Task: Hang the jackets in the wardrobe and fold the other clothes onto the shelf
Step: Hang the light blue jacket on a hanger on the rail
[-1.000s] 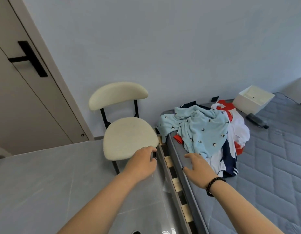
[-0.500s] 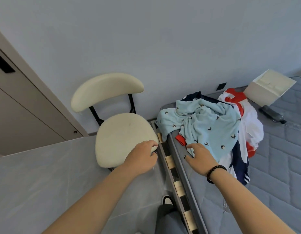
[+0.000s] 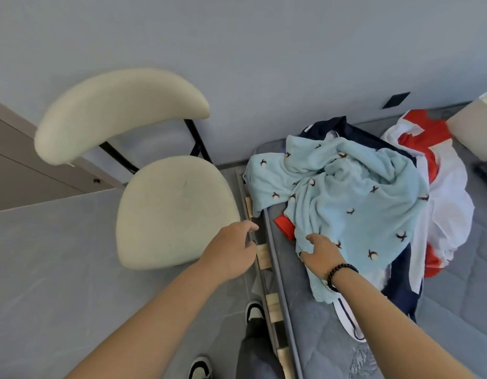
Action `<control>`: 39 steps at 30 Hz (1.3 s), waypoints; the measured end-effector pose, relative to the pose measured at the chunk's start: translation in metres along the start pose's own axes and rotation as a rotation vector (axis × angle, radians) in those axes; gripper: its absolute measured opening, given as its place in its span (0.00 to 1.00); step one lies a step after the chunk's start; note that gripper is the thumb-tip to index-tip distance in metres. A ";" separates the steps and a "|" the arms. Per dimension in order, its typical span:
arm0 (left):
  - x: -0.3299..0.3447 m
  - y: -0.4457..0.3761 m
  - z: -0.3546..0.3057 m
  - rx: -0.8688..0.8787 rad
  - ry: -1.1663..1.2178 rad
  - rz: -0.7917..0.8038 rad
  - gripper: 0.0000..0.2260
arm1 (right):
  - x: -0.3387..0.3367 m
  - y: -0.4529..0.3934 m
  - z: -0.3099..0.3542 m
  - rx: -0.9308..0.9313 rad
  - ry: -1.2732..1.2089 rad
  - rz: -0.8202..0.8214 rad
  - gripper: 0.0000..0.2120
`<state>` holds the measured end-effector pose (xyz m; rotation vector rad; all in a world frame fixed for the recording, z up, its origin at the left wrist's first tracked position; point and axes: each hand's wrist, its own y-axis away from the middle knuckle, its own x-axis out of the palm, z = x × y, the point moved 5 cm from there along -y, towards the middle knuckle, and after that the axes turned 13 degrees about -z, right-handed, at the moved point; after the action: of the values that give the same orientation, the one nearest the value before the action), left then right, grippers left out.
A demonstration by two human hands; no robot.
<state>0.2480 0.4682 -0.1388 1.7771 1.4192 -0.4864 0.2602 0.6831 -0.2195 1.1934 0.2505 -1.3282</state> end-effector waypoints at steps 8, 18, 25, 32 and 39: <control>0.060 -0.055 0.031 -0.101 -0.001 0.060 0.18 | 0.049 -0.075 -0.049 0.108 0.008 -0.007 0.28; 0.093 -0.075 0.059 -0.174 -0.034 0.107 0.18 | 0.078 -0.118 -0.087 0.157 0.047 -0.049 0.19; 0.079 -0.074 0.037 -0.157 -0.013 0.111 0.19 | 0.051 -0.106 -0.061 0.064 -0.138 -0.030 0.03; 0.039 -0.059 0.000 -0.109 0.017 0.066 0.21 | -0.008 -0.070 0.029 -0.186 -0.328 0.038 0.12; -0.031 -0.030 -0.021 -0.047 0.104 -0.077 0.28 | -0.074 -0.012 0.126 -0.478 -0.256 0.161 0.11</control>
<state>0.2065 0.4663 -0.1140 1.7365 1.5631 -0.4019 0.1689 0.6330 -0.1155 0.6227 0.2625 -1.1789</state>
